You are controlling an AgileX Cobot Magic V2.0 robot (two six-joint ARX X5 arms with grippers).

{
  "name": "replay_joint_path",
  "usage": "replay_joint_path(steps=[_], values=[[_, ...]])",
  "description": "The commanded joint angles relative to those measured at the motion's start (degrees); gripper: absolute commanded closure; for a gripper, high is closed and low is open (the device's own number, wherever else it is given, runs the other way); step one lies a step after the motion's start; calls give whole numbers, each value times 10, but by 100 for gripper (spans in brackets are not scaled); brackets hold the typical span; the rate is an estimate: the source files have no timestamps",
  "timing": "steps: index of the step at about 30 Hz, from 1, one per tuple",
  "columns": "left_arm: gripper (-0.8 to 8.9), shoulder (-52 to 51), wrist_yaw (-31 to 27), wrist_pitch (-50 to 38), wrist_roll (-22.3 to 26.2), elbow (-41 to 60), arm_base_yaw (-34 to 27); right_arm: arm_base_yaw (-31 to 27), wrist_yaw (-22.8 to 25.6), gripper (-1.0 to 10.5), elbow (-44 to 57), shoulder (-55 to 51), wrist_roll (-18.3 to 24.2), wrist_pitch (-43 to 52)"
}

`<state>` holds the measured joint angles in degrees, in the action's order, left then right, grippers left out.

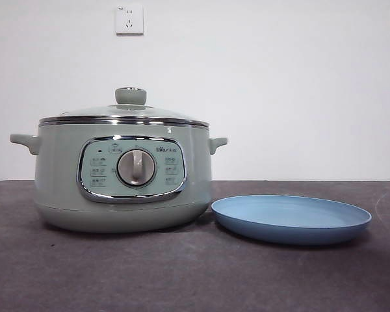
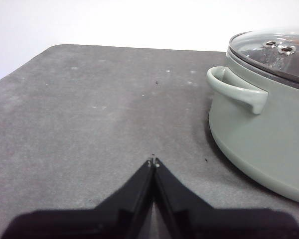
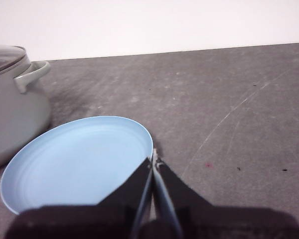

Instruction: Take the corn out from the steamer,put the corn on the plate,close the lid

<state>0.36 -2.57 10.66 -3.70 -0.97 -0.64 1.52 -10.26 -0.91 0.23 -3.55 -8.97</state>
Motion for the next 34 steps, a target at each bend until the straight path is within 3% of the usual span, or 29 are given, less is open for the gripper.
replay_joint_path(steps=[1, 9, 16, 22, 27, 34], values=[[817, -2, 2, -6, -11, 8, -2, 0, -1, 946, 6, -1, -12, -1], [821, -2, 60, 3, -36, -31, -1, 0, -2, 958, -23, -1, -103, 14], [821, 11, 86, 45, -75, -105, -1, 2, -7, 958, -80, 26, -126, 10], [821, 58, 131, 93, -83, -183, -1, 3, -80, 958, -171, 113, -124, -16], [821, 119, 195, 155, -71, -266, -1, 11, -156, 958, -280, 214, -77, -99], [821, 206, 316, 235, -35, -370, -1, 30, -276, 958, -442, 351, 57, -269]])
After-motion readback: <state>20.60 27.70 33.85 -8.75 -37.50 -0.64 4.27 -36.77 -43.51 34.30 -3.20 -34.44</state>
